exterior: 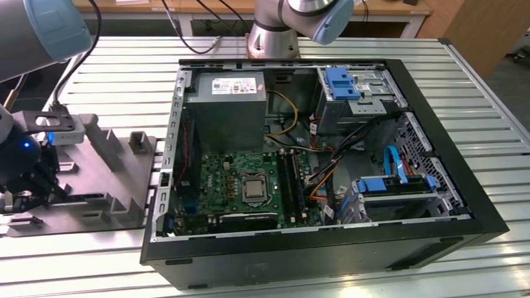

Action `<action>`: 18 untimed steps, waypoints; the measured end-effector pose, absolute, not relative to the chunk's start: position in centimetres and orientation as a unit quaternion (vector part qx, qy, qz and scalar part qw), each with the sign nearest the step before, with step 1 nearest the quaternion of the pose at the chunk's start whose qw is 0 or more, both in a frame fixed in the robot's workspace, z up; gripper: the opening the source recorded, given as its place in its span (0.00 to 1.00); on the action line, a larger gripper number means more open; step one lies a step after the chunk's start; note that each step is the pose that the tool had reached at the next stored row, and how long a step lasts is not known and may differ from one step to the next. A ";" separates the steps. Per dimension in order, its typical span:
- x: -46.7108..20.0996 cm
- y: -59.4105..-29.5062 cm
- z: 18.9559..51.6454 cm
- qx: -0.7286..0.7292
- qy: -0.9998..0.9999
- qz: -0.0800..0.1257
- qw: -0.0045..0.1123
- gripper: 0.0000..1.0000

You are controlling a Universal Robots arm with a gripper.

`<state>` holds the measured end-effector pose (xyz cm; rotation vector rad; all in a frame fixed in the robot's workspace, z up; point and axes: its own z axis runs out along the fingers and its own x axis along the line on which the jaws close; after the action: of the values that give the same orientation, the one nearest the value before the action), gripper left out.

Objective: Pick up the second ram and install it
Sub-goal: 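Pick up the second ram and move it above second insertion slot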

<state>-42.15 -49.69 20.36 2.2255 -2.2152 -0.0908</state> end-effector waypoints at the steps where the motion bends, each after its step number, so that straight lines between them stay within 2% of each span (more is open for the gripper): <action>1: -42.2 -49.7 20.4 0.708 -0.705 -0.029 0.000 0.11; 18: -42.2 -49.7 23.1 0.708 -0.705 -0.030 -0.001 0.11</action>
<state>-42.15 -49.69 23.09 2.2273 -2.2167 -0.0947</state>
